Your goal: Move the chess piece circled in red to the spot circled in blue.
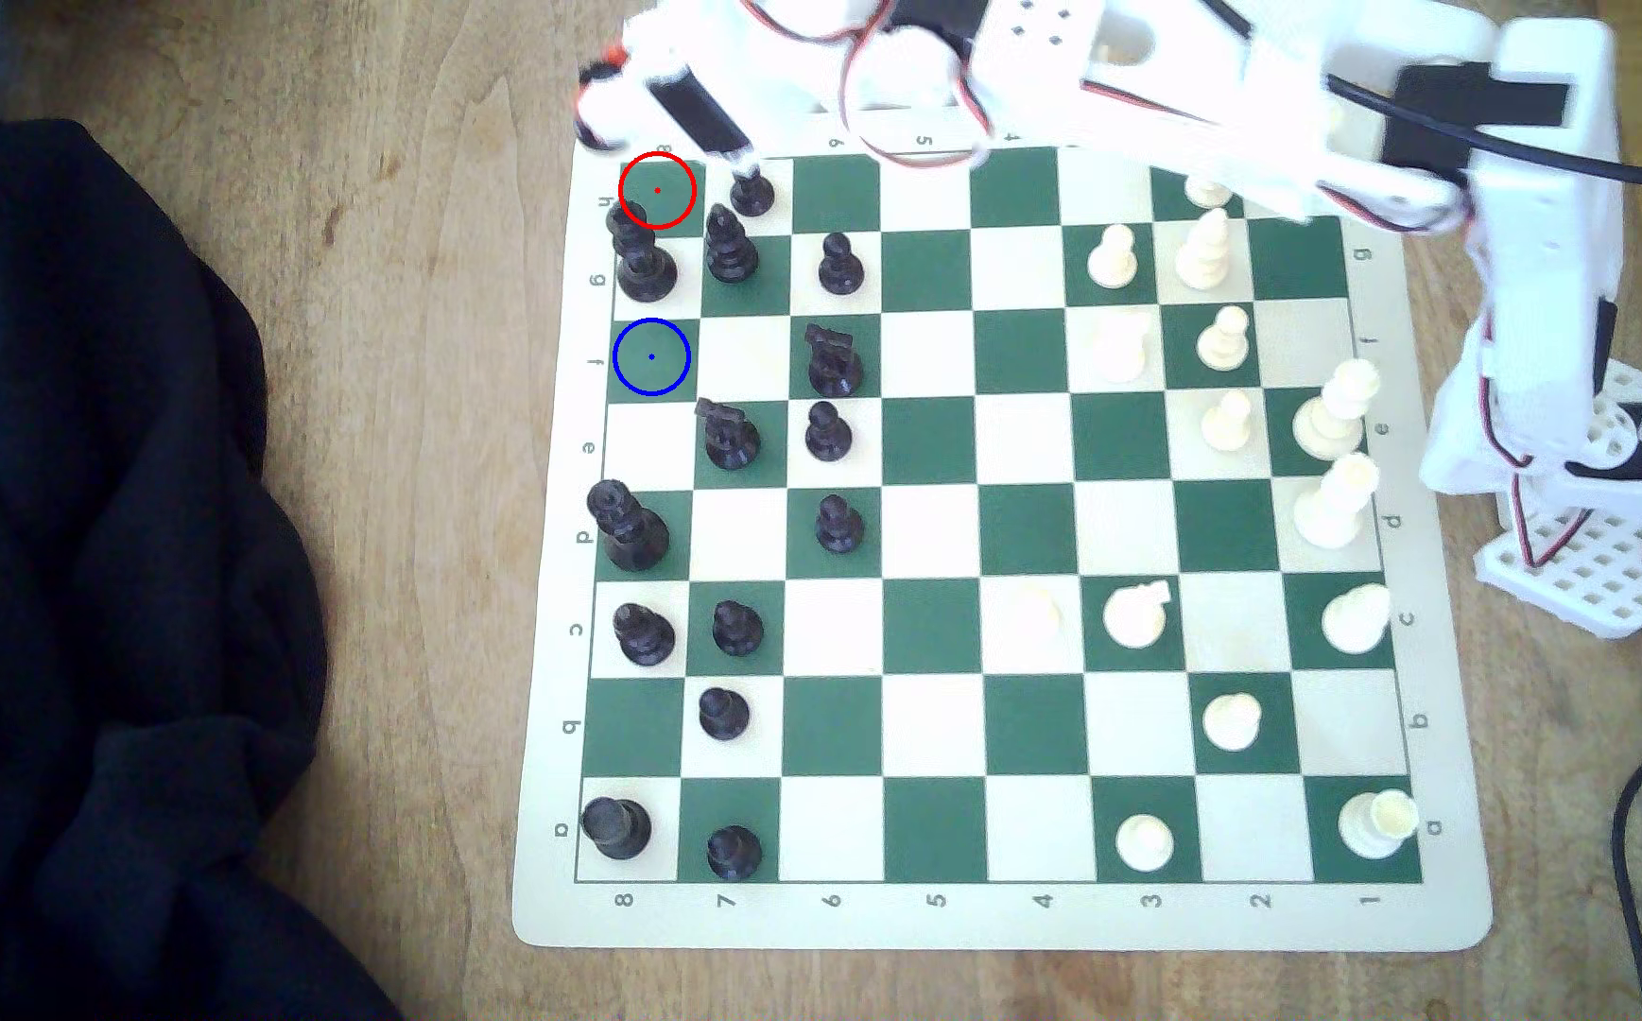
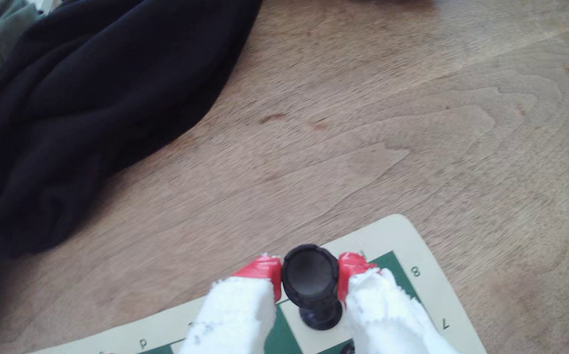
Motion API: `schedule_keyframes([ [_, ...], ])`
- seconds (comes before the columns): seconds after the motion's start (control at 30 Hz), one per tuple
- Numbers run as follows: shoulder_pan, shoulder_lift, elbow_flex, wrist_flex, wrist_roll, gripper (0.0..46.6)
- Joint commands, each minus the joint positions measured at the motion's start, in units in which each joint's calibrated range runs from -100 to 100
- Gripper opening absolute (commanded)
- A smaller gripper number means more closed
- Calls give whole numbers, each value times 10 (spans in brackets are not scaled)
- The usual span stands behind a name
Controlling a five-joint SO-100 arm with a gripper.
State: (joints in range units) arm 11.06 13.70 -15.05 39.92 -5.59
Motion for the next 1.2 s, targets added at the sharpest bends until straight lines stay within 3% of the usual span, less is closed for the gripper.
schedule_keyframes([
  [0.0,-42,-134,36,14,5,20],
  [0.43,-88,-129,190,-26,9,19],
  [1.17,-57,23,117,-123,11,16],
])
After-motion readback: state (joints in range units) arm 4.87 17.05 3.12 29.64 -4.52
